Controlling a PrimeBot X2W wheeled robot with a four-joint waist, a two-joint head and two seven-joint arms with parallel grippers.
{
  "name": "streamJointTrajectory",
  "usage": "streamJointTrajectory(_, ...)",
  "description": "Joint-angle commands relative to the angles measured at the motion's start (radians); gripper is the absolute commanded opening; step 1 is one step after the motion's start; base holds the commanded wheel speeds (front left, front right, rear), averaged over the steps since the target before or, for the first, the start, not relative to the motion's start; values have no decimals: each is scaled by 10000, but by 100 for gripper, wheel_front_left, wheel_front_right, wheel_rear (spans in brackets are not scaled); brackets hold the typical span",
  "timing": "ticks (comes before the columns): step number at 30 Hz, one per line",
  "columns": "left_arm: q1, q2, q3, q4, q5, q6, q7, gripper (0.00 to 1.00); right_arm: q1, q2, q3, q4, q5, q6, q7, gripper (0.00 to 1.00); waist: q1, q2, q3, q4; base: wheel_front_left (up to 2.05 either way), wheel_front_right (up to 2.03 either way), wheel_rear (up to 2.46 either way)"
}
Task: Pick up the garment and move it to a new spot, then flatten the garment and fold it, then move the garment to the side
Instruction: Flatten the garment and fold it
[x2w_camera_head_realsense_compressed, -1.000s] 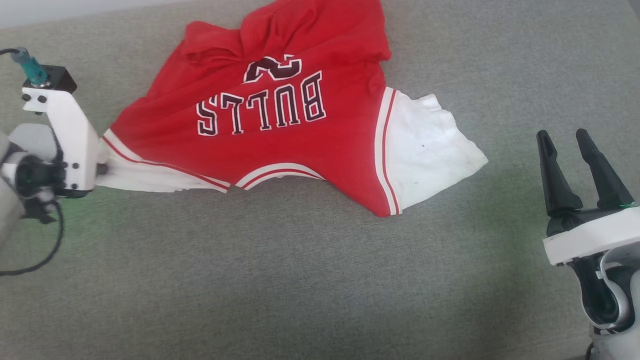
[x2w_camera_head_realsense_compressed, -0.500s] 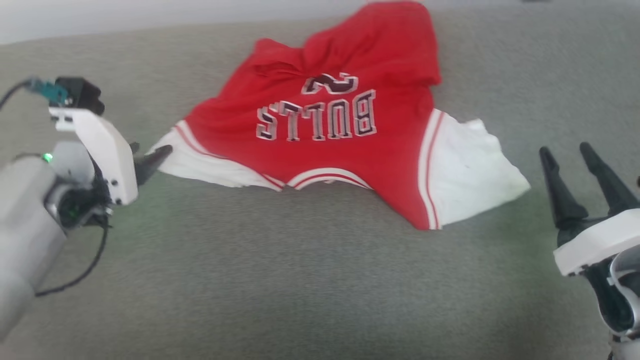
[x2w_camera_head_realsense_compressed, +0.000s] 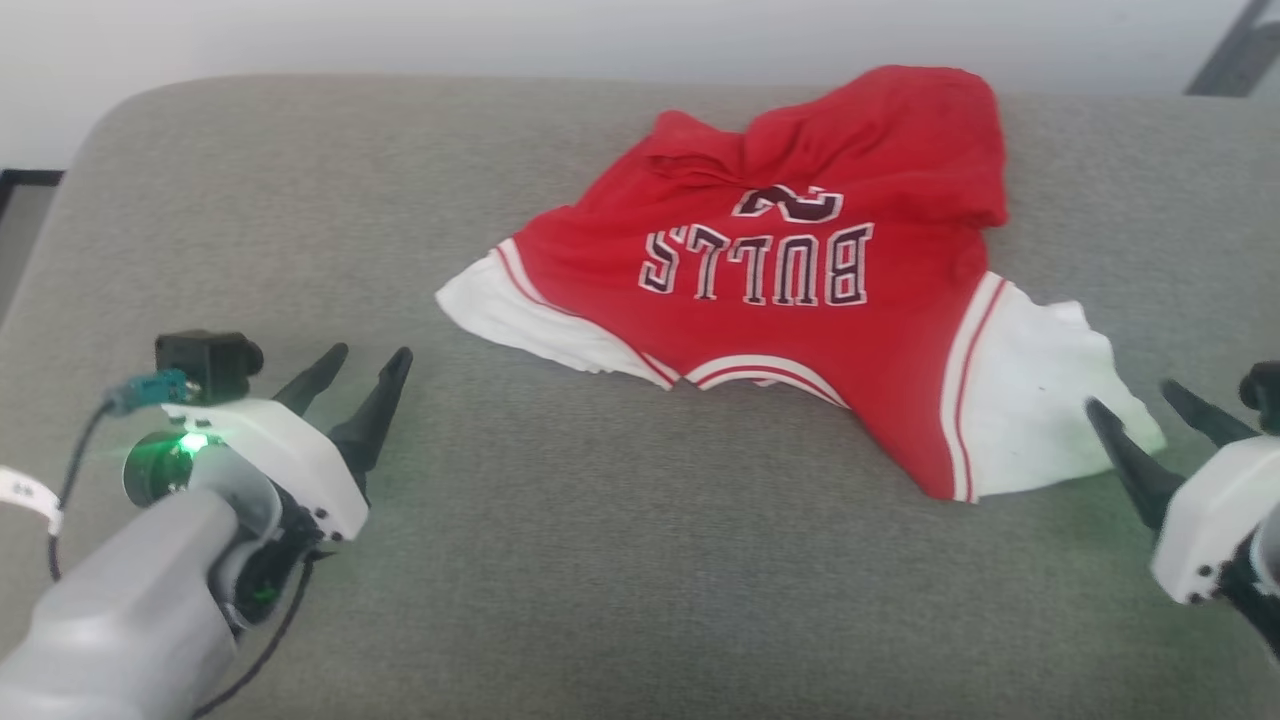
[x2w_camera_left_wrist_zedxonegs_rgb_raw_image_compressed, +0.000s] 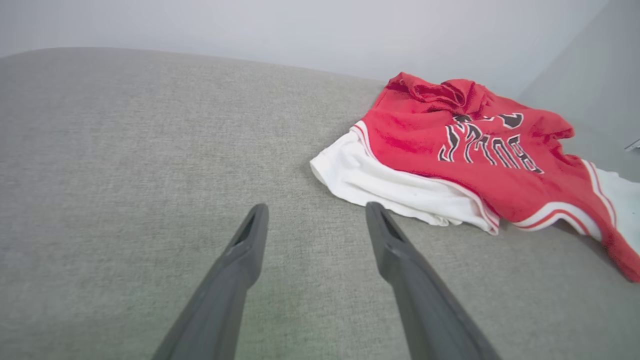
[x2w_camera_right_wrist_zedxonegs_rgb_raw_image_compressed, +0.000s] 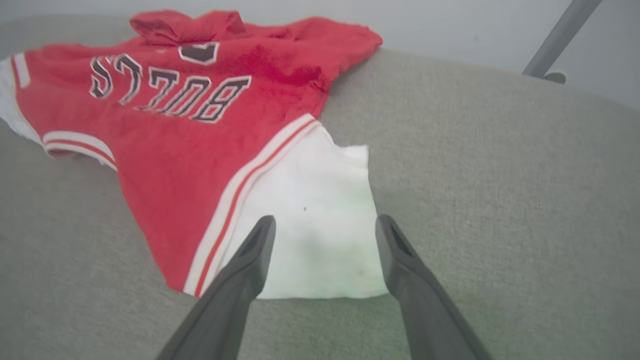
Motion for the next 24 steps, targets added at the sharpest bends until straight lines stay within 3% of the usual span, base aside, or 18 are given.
streamJointTrajectory(1,185,-39,153,-130,289,144,-71,100,33,-165,49,82,69,-18,275,100,0,-1,-24,164,0,0,0)
streamJointTrajectory(8,2369,-811,3509,-2560,3343,1210,-106,100,-353,-1105,162,449,573,-18,2653,100,0,-1,97,539,0,0,0)
streamJointTrajectory(11,3577,-1449,4879,-3663,4819,1344,-106,100,-560,-1376,162,650,755,-18,3478,100,0,-1,182,700,0,0,0)
streamJointTrajectory(17,5137,-2760,6552,-4585,7073,801,-108,100,-955,-1724,-183,903,851,-18,4169,100,0,-1,438,1069,0,0,0)
streamJointTrajectory(24,5794,-3958,7857,-4637,8227,50,-111,100,-1275,-1895,-200,1097,749,-18,4500,100,0,-1,759,1294,0,0,0)
